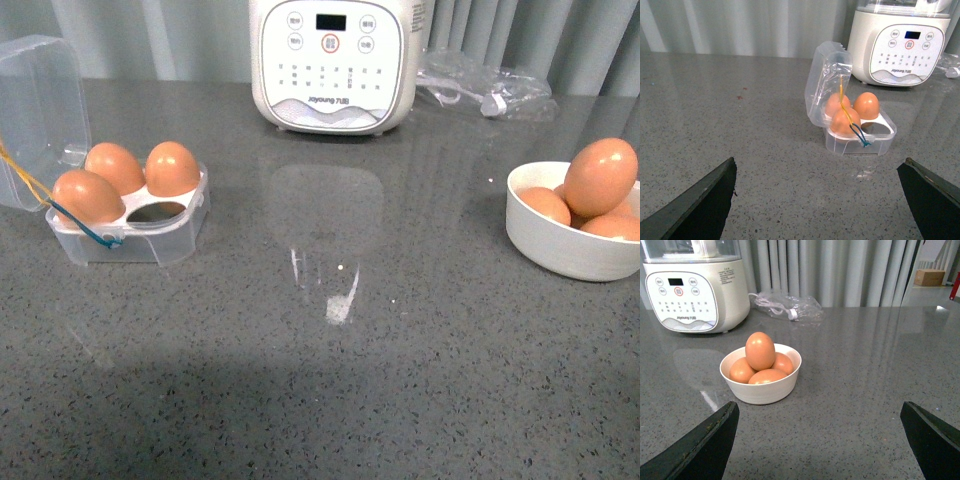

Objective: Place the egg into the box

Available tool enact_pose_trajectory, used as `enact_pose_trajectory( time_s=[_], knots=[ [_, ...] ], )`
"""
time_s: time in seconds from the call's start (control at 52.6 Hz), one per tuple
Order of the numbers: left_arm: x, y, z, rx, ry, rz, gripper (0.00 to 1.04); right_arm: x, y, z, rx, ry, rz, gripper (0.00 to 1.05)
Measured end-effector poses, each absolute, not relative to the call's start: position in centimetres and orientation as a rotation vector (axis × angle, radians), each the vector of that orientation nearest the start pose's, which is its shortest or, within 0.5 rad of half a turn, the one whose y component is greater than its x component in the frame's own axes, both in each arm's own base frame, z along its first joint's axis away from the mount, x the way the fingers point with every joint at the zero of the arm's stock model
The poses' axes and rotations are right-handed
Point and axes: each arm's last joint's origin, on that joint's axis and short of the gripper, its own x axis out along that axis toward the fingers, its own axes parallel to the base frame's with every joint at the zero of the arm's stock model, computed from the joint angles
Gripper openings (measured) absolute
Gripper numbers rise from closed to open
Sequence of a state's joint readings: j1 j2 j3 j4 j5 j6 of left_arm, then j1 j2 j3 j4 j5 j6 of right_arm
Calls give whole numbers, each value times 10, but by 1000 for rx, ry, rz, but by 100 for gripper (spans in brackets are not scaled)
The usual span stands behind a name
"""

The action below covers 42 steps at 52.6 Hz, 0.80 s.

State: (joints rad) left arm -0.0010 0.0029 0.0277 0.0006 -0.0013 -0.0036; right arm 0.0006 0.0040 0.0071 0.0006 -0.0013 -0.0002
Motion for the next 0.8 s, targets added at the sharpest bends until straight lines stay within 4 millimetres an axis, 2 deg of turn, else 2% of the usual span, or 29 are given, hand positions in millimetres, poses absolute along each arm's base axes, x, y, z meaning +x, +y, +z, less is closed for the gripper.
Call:
enact_pose_trajectory(
  time_s=[0.495, 0.628, 0.704, 0.799],
  knots=[
    [96, 0, 173, -4, -25, 0, 98, 98, 0, 166, 4, -2, 2, 98],
    [96, 0, 173, -4, -25, 0, 98, 103, 2, 165, 216, 158, 31, 98],
    [96, 0, 173, -4, -25, 0, 98, 110, 5, 169, 315, 167, 100, 98],
    [96, 0, 173, -4, -25, 0, 98, 121, 9, 179, 343, 151, 184, 98]
  ],
)
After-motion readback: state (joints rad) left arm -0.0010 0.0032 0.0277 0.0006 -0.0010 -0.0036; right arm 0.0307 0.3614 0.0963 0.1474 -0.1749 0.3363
